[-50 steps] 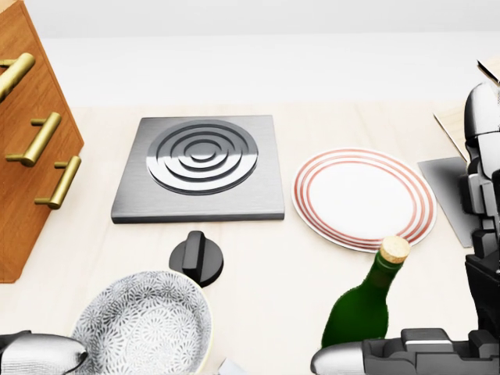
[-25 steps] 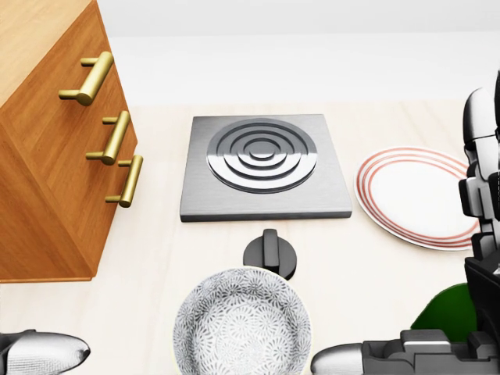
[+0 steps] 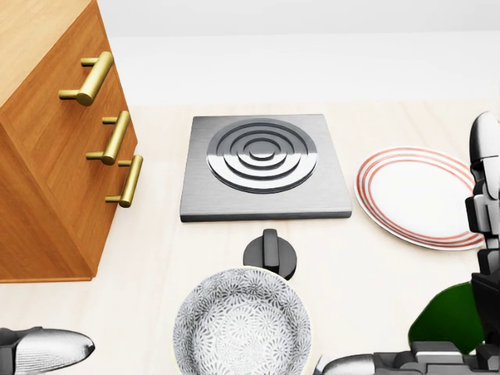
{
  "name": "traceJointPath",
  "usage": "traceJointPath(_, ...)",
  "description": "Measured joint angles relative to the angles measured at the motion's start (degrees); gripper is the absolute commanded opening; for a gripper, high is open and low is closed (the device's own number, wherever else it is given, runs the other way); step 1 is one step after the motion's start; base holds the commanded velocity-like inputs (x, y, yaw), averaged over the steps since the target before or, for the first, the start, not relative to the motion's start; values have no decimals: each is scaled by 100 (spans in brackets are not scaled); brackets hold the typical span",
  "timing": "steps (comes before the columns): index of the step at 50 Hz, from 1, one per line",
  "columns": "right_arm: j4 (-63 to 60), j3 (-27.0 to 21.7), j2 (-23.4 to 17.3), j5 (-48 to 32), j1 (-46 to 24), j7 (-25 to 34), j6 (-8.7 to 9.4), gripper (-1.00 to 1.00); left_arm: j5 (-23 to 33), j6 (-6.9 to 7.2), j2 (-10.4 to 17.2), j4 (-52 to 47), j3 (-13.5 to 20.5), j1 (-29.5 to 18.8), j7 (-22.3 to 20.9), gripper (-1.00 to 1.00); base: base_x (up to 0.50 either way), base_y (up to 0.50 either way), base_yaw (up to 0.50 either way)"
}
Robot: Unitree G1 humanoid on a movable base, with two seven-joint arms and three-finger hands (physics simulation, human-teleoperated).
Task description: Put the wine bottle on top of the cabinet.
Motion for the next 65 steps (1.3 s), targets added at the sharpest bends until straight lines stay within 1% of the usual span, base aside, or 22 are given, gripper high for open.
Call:
traceJointPath(5, 0, -156, -16, 234, 263, -19, 0, 100, 0, 0, 2, 47, 4, -7, 3, 100, 0, 0, 0)
traceJointPath(8, 0, -287, -159, 509, 457, -158, 0, 100, 5, 0, 5, 74, -2, -17, 9, 100, 0, 0, 0)
traceJointPath(12, 0, -456, -579, 1020, 761, -560, 0, 100, 6, 0, 10, 95, -3, -29, 18, 100, 0, 0, 0)
traceJointPath(19, 0, -823, -1583, 2084, 1457, -1497, 0, 100, 13, 0, 10, 113, -18, -33, 29, 100, 0, 0, 0)
traceJointPath(22, 0, -988, -1934, 2461, 1745, -1823, 0, 100, 19, 0, 9, 124, -29, -34, 32, 100, 0, 0, 0)
traceJointPath(26, 0, -1210, -2232, 2850, 2072, -2099, 0, 100, 22, 0, 8, 144, -33, -29, 29, 100, 0, 0, 0)
traceJointPath(30, 0, -1455, -2349, 3151, 2317, -2215, 0, 100, 22, 0, 9, 170, -30, -28, 25, 100, 0, 0, 0)
traceJointPath(40, 0, -2013, -2217, 3588, 2547, -2122, 0, 100, 25, 0, 10, 241, -26, -22, 17, 100, 0, 0, 0)
traceJointPath(48, 0, -2362, -1944, 3708, 2352, -1872, 0, 100, 24, 0, 9, 276, -22, -13, 8, 100, 0, 0, 0)
traceJointPath(55, 0, -2810, -1507, 3683, 1890, -1418, 0, 100, 24, 0, 8, 297, -21, -7, 2, 100, 0, 0, 0)
traceJointPath(61, 0, -3325, -912, 3340, 1228, -691, 0, 100, 32, 0, 5, 312, -31, 2, -1, 100, 0, 0, 0)
traceJointPath(65, 0, -3600, -591, 3085, 835, -258, 0, 100, 37, 0, 2, 317, -37, 8, -3, 100, 0, 0, 0)
